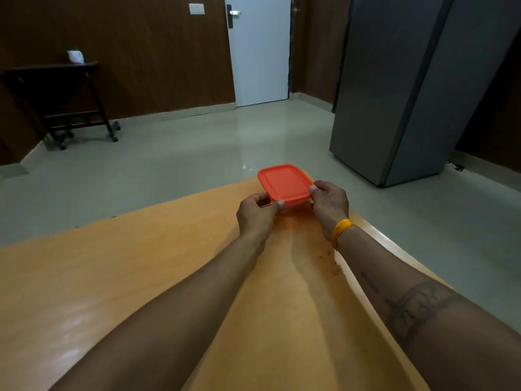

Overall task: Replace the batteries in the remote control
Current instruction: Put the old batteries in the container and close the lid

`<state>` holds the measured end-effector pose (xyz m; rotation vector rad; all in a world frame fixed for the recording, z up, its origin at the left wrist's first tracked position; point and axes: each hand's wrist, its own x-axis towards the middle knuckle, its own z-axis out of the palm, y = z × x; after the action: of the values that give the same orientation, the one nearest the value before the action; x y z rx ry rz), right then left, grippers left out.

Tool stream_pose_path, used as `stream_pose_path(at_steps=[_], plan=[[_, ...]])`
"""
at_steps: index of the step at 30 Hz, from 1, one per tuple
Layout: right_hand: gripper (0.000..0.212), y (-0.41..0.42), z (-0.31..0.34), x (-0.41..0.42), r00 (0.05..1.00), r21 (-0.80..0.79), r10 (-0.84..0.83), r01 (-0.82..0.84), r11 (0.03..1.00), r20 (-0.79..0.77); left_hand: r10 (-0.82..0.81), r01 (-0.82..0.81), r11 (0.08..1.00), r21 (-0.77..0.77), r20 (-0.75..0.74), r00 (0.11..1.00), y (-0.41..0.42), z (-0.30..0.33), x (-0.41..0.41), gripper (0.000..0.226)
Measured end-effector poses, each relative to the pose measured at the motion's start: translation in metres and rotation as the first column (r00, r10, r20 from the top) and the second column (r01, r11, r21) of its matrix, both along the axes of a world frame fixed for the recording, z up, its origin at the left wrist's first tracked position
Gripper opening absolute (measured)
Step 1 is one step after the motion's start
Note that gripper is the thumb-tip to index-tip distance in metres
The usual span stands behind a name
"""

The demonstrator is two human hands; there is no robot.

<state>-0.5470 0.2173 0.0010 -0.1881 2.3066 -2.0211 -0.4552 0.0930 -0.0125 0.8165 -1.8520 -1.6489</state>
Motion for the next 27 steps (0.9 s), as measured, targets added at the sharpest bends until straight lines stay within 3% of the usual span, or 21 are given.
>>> stream_pose_path(at_steps=[11, 17, 21, 24, 27], plan=[[0.054, -0.016, 0.007, -0.051, 0.997, 0.045, 0.069, -0.071, 0.996, 0.043, 0.064, -0.057, 0.993, -0.104, 0.063, 0.996, -0.008, -0.004, -0.076, 0.045], [0.061, -0.001, 0.002, -0.049, 0.997, 0.01, 0.05, -0.051, 0.999, 0.051, 0.08, -0.076, 0.995, -0.066, 0.061, 0.995, -0.001, -0.002, -0.069, 0.058], [0.066, 0.017, 0.006, -0.023, 0.998, -0.053, 0.067, -0.067, 0.996, 0.009, 0.077, -0.075, 0.994, -0.074, 0.022, 0.997, 0.013, 0.008, -0.039, 0.05], [0.058, 0.029, 0.015, 0.011, 0.996, -0.114, 0.091, -0.091, 0.989, -0.003, 0.089, -0.091, 0.995, -0.043, -0.036, 0.995, 0.024, 0.018, -0.004, 0.038], [0.032, 0.034, 0.022, 0.055, 0.988, -0.142, 0.147, -0.151, 0.978, -0.035, 0.078, -0.079, 0.997, -0.015, -0.079, 0.994, 0.035, 0.033, 0.04, 0.03]])
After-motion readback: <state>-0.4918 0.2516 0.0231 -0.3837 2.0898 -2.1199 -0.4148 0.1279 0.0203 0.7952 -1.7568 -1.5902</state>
